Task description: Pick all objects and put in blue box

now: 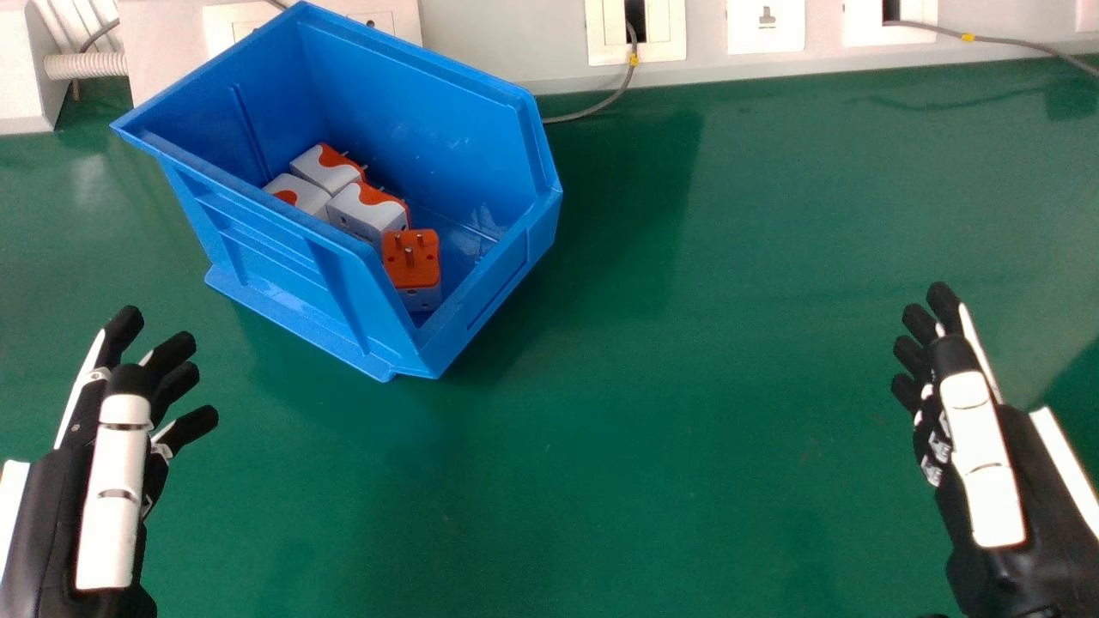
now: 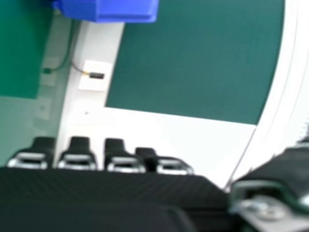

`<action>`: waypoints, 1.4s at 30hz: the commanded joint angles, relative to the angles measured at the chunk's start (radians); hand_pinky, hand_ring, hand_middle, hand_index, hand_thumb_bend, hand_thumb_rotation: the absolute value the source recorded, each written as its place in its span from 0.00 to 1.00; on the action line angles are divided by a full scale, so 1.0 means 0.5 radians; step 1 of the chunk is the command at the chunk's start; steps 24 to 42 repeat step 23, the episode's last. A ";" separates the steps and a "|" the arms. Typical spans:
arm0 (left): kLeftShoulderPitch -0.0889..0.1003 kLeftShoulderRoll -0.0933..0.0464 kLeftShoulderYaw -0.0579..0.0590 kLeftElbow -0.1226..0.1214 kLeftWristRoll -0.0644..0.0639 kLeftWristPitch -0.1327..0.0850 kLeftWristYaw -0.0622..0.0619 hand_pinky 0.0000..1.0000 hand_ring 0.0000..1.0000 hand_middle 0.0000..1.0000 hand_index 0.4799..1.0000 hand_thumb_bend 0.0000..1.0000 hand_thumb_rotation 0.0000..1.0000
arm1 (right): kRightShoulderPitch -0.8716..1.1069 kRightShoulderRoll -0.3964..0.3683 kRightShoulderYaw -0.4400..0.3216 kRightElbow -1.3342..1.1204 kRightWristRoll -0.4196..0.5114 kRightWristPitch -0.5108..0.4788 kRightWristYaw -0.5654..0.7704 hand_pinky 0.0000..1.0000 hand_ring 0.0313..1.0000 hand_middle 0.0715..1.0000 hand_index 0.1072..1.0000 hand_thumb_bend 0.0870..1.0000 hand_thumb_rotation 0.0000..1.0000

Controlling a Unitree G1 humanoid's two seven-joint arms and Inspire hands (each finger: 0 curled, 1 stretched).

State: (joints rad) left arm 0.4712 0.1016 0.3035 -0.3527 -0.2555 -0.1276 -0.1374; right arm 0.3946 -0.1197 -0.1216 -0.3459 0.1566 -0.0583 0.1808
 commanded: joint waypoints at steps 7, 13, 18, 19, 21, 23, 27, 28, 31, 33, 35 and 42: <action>-0.002 0.031 0.041 -0.038 -0.066 0.017 -0.066 0.82 0.90 0.90 0.91 0.28 1.00 | -0.031 0.015 -0.034 -0.016 0.038 -0.045 -0.004 1.00 1.00 1.00 1.00 0.35 1.00; 0.001 0.026 0.038 -0.003 -0.034 -0.017 -0.089 0.83 0.90 0.90 0.92 0.29 1.00 | -0.034 0.006 -0.056 0.013 0.039 -0.046 -0.001 1.00 1.00 1.00 1.00 0.37 1.00; 0.015 0.029 0.032 -0.015 -0.020 -0.023 -0.100 0.83 0.90 0.90 0.92 0.28 1.00 | -0.041 0.009 -0.062 0.033 0.016 -0.068 -0.010 1.00 1.00 1.00 1.00 0.37 1.00; 0.018 0.029 0.031 -0.020 -0.019 -0.021 -0.101 0.83 0.90 0.90 0.92 0.28 1.00 | -0.042 0.009 -0.064 0.037 0.013 -0.072 -0.010 1.00 1.00 1.00 1.00 0.37 1.00; 0.014 0.034 0.035 -0.011 -0.018 -0.021 -0.105 0.83 0.90 0.90 0.92 0.28 1.00 | -0.040 0.009 -0.066 0.038 0.011 -0.075 -0.007 1.00 1.00 1.00 1.00 0.37 1.00; 0.009 0.036 0.039 0.004 -0.015 -0.026 -0.110 0.83 0.90 0.90 0.92 0.28 1.00 | -0.039 0.008 -0.068 0.047 0.012 -0.084 -0.003 1.00 1.00 1.00 1.00 0.37 1.00; 0.009 0.036 0.039 0.004 -0.015 -0.026 -0.110 0.83 0.90 0.90 0.92 0.28 1.00 | -0.039 0.008 -0.068 0.047 0.012 -0.084 -0.003 1.00 1.00 1.00 1.00 0.37 1.00; 0.009 0.036 0.039 0.004 -0.015 -0.026 -0.110 0.83 0.90 0.90 0.92 0.28 1.00 | -0.039 0.008 -0.068 0.047 0.012 -0.084 -0.003 1.00 1.00 1.00 1.00 0.37 1.00; 0.009 0.036 0.039 0.004 -0.015 -0.026 -0.110 0.83 0.90 0.90 0.92 0.28 1.00 | -0.039 0.008 -0.068 0.047 0.012 -0.084 -0.003 1.00 1.00 1.00 1.00 0.37 1.00; 0.009 0.036 0.039 0.004 -0.015 -0.026 -0.110 0.83 0.90 0.90 0.92 0.28 1.00 | -0.039 0.008 -0.068 0.047 0.012 -0.084 -0.003 1.00 1.00 1.00 1.00 0.37 1.00; 0.009 0.036 0.039 0.004 -0.015 -0.026 -0.110 0.83 0.90 0.90 0.92 0.28 1.00 | -0.039 0.008 -0.068 0.047 0.012 -0.084 -0.003 1.00 1.00 1.00 1.00 0.37 1.00; 0.009 0.036 0.039 0.004 -0.015 -0.026 -0.110 0.83 0.90 0.90 0.92 0.28 1.00 | -0.039 0.008 -0.068 0.047 0.012 -0.084 -0.003 1.00 1.00 1.00 1.00 0.37 1.00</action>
